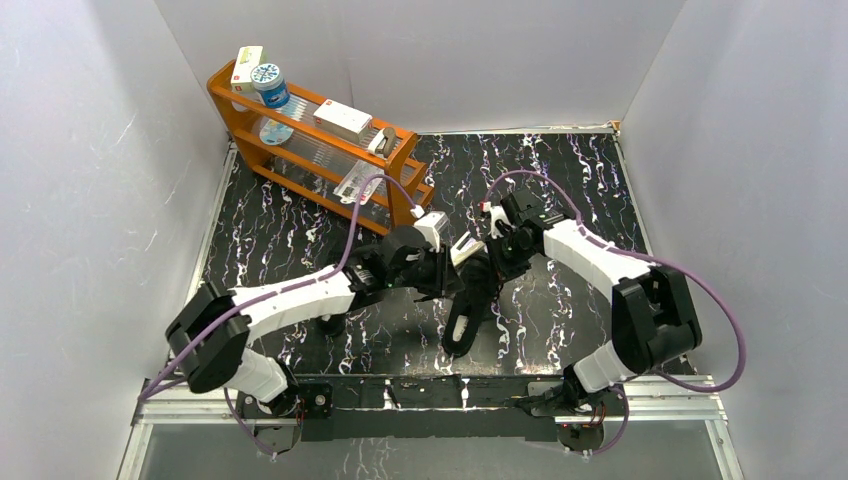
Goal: Tie the shoes
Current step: Cross the shoelace with the shoelace.
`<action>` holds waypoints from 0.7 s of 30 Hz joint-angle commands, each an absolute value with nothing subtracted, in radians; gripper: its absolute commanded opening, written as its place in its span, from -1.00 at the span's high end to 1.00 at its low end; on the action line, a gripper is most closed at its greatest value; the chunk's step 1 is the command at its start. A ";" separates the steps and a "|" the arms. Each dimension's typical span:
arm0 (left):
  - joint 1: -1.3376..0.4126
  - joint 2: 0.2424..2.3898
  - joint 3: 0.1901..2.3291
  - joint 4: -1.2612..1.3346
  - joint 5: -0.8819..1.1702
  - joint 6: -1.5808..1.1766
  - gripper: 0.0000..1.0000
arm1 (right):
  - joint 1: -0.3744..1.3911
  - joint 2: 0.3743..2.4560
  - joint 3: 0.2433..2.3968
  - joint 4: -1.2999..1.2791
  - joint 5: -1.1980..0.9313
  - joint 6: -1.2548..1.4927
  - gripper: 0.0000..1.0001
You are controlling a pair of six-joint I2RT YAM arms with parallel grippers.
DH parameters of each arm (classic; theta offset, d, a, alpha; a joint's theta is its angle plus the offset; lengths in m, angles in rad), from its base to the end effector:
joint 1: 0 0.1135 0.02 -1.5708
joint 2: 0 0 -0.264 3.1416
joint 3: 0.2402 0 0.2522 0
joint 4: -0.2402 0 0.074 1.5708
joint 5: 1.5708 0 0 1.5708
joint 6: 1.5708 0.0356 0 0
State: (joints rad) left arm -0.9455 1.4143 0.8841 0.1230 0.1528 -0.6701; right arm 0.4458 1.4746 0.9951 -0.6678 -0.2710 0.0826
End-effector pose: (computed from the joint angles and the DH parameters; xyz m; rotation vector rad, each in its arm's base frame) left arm 0.1834 -0.2633 0.2589 0.4072 2.1404 -1.1496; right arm 0.2523 0.1311 0.2178 -0.5775 2.6977 0.5177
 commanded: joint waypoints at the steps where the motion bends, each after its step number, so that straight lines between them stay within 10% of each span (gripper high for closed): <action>1: -0.942 1.463 0.943 0.171 0.195 -0.657 0.53 | 0.448 1.540 1.057 -0.694 -0.144 0.079 0.63; 9: -0.941 1.438 0.941 0.134 0.143 -0.640 0.51 | 0.451 1.515 1.141 -0.842 -0.070 0.057 0.12; 21: -0.922 1.328 0.876 0.056 0.094 -0.588 0.40 | 0.466 1.453 1.114 -0.756 -0.412 0.027 0.25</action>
State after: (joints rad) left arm -0.9295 1.3926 0.8852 0.0929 0.1173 -0.6189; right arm 0.4625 1.4101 1.1137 -0.8188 -0.2890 0.0395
